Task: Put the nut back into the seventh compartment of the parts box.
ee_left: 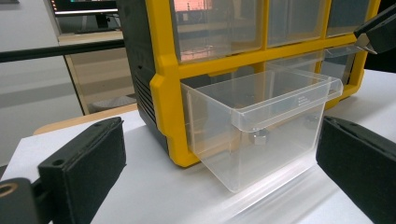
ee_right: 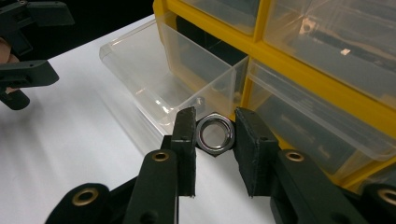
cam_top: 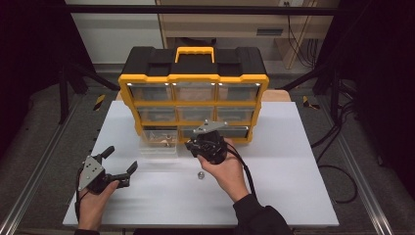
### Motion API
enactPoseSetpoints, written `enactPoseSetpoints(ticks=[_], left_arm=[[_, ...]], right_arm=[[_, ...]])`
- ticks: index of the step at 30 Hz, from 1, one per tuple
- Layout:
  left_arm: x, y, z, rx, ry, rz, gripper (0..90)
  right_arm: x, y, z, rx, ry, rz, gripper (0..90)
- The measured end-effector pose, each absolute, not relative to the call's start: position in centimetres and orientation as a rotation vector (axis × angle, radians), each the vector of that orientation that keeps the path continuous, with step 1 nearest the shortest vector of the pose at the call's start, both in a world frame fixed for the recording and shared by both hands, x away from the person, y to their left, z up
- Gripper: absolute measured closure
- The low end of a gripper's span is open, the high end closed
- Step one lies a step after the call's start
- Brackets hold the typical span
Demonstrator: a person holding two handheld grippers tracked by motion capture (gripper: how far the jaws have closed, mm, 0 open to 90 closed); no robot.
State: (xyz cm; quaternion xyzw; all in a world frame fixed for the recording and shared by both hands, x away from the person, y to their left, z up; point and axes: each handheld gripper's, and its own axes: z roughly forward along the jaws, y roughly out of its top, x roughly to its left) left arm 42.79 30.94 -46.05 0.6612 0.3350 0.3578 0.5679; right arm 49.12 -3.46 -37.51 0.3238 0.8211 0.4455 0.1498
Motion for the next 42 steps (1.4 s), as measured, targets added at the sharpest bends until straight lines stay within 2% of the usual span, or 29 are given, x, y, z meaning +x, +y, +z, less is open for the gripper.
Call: enactPoseSetpoints(ticks=[42], left_arm=[[42.8,30.9,-46.0,1.555,0.785,0.833,1.3]], right_arm=[[49.4,1.0,-32.8,0.795,2.322,1.371,70.2]])
